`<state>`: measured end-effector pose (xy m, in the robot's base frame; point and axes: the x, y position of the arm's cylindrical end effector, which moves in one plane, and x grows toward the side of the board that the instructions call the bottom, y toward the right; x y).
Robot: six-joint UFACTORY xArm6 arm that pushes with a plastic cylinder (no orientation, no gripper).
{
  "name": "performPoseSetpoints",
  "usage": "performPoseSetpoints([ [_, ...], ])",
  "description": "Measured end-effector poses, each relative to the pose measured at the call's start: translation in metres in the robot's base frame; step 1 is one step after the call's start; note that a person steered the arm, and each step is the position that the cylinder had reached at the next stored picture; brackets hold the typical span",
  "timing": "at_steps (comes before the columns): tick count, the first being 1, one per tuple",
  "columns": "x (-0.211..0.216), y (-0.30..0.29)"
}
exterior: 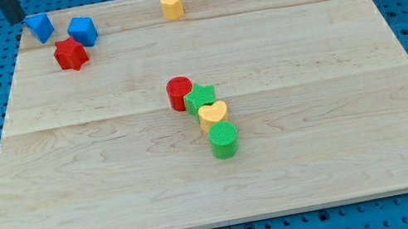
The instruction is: Move the blue triangle to the bottom left of the yellow hexagon
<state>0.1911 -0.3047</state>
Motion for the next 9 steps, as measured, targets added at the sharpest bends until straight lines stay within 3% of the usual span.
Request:
performPoseSetpoints([
  [1, 0.034, 0.001],
  [3, 0.025, 0.010],
  [4, 0.027, 0.048],
  [7, 0.101, 0.198],
  [9, 0.107, 0.218],
])
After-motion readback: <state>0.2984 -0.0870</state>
